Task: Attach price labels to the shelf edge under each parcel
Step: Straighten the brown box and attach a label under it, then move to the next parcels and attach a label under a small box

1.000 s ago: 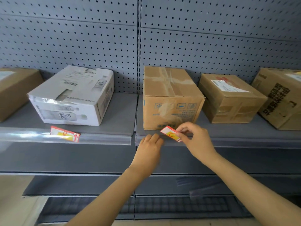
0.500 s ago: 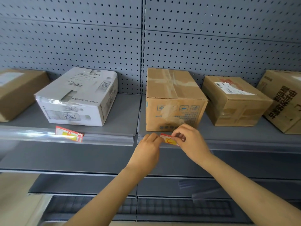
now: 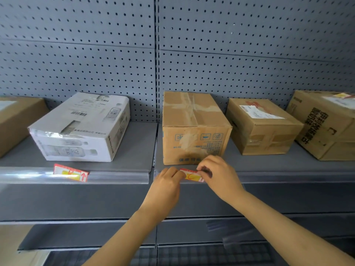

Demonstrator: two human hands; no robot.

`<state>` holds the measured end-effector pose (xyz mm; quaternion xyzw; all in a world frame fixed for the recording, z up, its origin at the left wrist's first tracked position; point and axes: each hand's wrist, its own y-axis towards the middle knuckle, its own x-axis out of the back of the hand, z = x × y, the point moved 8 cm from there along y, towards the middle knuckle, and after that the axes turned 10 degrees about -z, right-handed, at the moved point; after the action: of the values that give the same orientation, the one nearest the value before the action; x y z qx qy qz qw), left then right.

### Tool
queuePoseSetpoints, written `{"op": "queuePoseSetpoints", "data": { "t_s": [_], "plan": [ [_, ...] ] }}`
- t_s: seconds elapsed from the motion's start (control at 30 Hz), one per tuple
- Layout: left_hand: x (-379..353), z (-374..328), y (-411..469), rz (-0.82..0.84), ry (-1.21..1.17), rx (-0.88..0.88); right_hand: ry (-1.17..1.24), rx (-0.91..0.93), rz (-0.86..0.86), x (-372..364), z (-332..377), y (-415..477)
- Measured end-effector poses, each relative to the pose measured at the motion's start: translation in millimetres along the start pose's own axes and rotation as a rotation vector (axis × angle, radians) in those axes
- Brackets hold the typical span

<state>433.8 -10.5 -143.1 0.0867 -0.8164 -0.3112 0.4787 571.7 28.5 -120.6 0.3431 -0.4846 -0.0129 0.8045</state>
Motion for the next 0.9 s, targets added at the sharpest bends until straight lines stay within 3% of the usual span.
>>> {"op": "queuePoseSetpoints", "data": {
  "t_s": [0.23, 0.57, 0.9],
  "plan": [
    [-12, -53, 51, 0.008, -0.043, -0.170, -0.064, -0.055, -0.055, 53, -34, -11],
    [-68, -186, 105, 0.042, -0.066, -0.397, -0.100, -0.230, -0.175, 167, -128, -44],
    [-163, -345, 146, 0.073, -0.178, -0.444, -0.116, -0.350, -0.230, 278, -265, -102]
  ]
}}
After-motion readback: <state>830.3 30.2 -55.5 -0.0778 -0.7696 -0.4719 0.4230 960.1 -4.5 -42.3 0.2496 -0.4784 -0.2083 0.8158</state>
